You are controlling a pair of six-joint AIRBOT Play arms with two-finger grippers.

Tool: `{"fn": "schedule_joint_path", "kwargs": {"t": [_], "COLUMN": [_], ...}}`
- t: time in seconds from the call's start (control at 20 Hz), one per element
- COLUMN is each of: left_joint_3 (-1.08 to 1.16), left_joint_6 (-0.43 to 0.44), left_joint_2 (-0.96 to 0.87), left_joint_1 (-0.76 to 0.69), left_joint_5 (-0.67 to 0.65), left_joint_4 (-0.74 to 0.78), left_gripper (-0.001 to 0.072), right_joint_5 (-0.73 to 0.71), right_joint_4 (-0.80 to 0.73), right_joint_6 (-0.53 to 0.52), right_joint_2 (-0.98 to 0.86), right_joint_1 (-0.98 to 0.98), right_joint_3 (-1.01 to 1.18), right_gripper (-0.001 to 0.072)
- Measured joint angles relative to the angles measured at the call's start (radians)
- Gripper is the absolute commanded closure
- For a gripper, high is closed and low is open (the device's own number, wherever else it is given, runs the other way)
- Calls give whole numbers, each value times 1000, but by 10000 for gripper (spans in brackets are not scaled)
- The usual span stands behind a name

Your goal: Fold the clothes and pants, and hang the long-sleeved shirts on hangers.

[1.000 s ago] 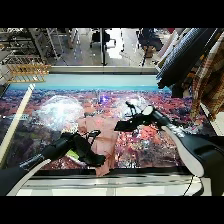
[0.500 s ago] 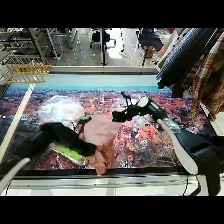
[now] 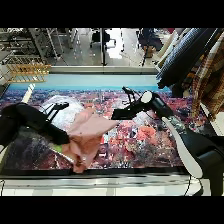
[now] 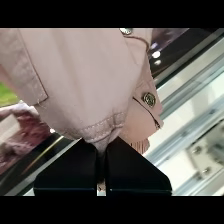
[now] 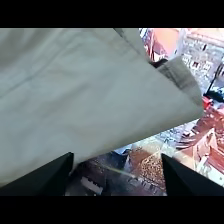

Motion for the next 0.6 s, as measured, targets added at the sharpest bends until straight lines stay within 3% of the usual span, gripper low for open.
{"fn": "schedule_joint_path", "kwargs": {"t": [0.25, 0.5, 0.55, 0.6], "left_joint_3": [5, 5, 5, 5], "left_joint_6": [196, 271, 276, 280], "left_joint_2": [0, -37, -48, -60], "left_joint_1": [55, 85, 89, 92], "left_joint_5": [31, 14, 11, 11], "left_joint_4": [152, 286, 296, 305], "left_gripper": [699, 699, 698, 698], "right_joint_5": [-49, -60, -37, -14], "right_joint_4": [126, 198, 205, 215], "right_joint_6": [-54, -100, -106, -108], "right_joint_2": [-116, -209, -233, -257], "right_joint_1": [8, 20, 27, 36], "right_joint_3": [0, 47, 72, 98], "right_gripper": [54, 82, 140, 270]}}
